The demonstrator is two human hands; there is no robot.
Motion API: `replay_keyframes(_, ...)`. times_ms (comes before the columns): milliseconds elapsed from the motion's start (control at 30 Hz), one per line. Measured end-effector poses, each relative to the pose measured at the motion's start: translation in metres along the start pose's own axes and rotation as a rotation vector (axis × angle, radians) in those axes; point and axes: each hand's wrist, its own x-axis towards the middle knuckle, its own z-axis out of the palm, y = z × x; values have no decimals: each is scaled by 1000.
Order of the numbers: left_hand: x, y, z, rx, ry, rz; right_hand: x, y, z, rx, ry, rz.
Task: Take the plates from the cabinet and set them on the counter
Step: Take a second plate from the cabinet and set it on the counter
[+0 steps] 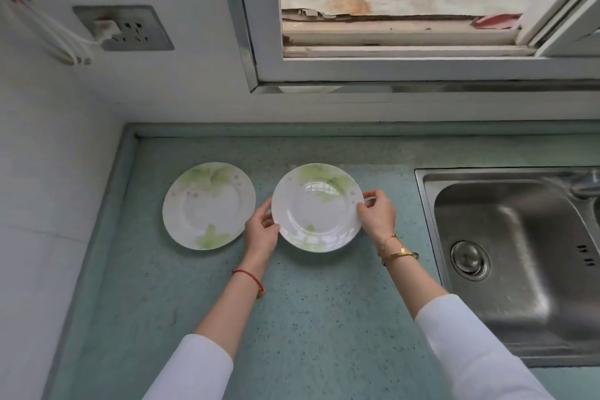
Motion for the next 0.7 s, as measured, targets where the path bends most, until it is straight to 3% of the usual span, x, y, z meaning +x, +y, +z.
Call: replay_keyframes(700,22,-3,9,111,49,25,16,0,22,-25,100,24)
